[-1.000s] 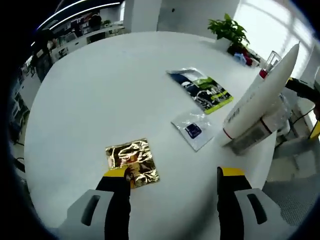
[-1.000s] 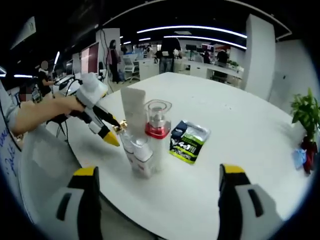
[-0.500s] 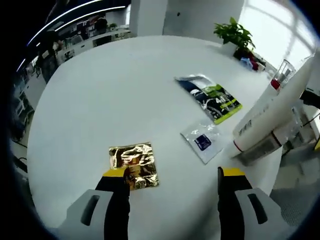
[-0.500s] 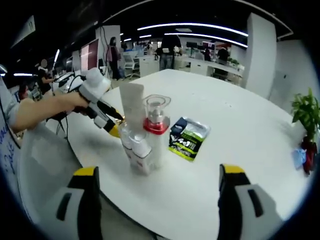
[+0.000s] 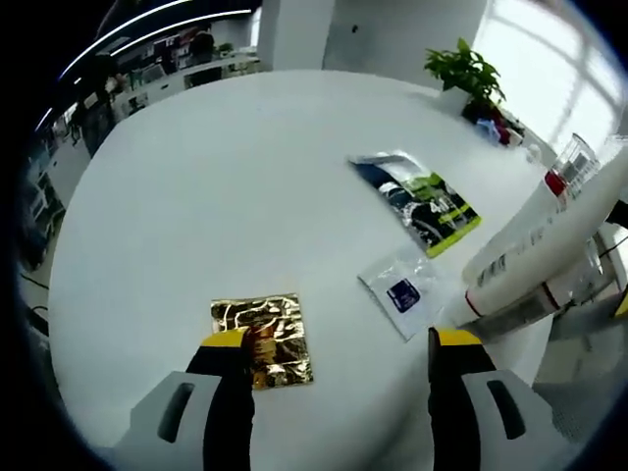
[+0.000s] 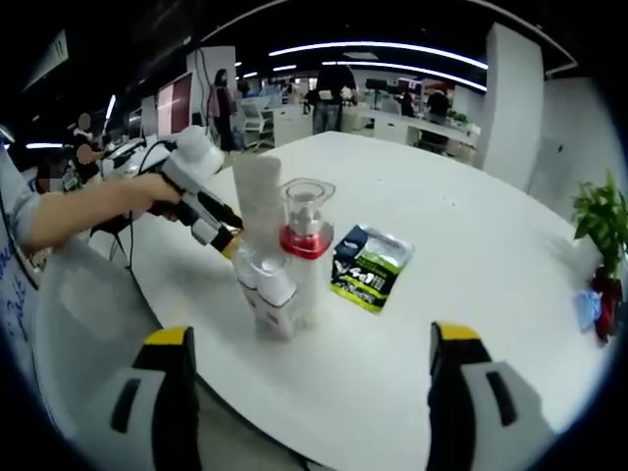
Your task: Arrange the skincare products in the storage area until every visible bottle or jar stands upright without overlapping.
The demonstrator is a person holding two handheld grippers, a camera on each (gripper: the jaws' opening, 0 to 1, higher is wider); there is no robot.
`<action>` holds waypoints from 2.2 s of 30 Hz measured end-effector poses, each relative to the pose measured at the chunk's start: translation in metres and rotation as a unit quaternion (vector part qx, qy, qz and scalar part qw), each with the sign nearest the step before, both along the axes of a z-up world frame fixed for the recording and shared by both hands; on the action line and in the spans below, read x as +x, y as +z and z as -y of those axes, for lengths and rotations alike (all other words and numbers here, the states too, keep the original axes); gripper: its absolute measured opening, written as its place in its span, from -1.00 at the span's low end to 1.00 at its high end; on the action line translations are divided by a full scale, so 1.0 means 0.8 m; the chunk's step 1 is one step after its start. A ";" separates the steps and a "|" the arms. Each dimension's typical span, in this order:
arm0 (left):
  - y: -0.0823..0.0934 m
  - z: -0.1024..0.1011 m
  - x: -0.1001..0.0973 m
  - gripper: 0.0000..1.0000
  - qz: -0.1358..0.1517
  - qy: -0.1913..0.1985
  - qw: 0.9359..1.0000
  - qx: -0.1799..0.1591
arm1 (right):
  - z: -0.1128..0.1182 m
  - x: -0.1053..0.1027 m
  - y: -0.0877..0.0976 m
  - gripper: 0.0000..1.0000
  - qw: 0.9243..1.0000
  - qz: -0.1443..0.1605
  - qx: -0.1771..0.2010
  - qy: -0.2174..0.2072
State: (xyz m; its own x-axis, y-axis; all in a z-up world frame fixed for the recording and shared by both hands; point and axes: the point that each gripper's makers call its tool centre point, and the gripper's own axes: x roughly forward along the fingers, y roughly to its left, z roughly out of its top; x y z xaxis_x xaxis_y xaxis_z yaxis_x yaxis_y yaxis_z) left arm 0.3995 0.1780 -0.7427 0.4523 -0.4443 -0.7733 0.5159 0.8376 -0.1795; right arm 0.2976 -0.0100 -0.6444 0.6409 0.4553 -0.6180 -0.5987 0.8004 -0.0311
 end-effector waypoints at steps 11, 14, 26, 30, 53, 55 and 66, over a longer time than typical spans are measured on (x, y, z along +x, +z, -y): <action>-0.001 0.019 0.014 0.40 0.011 0.026 1.000 -0.004 | 0.005 -0.001 -0.004 0.96 1.000 -0.001 0.000 -0.006; -0.002 0.025 0.018 0.41 0.018 0.034 0.999 0.000 | 0.006 -0.002 -0.006 0.95 1.000 -0.003 0.000 -0.007; -0.009 0.031 0.022 0.40 0.059 0.033 0.996 0.055 | 0.010 0.000 -0.004 0.95 1.000 0.000 -0.006 -0.008; -0.009 0.029 0.027 0.34 0.063 0.039 0.996 0.054 | 0.006 0.000 -0.002 0.95 1.000 0.001 -0.002 -0.006; -0.009 -0.036 0.043 0.15 0.056 0.068 0.995 0.057 | 0.004 -0.001 0.000 0.93 1.000 -0.001 -0.014 0.000; -0.008 -0.045 0.045 0.15 0.055 0.075 0.994 0.058 | 0.002 -0.001 0.000 0.93 1.000 -0.001 -0.016 0.003; -0.009 -0.085 0.061 0.14 0.053 0.114 0.990 0.062 | -0.005 -0.001 0.001 0.93 1.000 -0.002 -0.017 0.011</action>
State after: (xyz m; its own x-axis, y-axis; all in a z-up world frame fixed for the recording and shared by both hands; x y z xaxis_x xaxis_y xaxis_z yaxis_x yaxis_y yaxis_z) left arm 0.4482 0.2456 -0.7496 0.6118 -0.2271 -0.7577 0.3222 0.9464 -0.0235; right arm 0.2966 -0.0062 -0.6438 0.6292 0.4472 -0.6357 -0.6155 0.7861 -0.0561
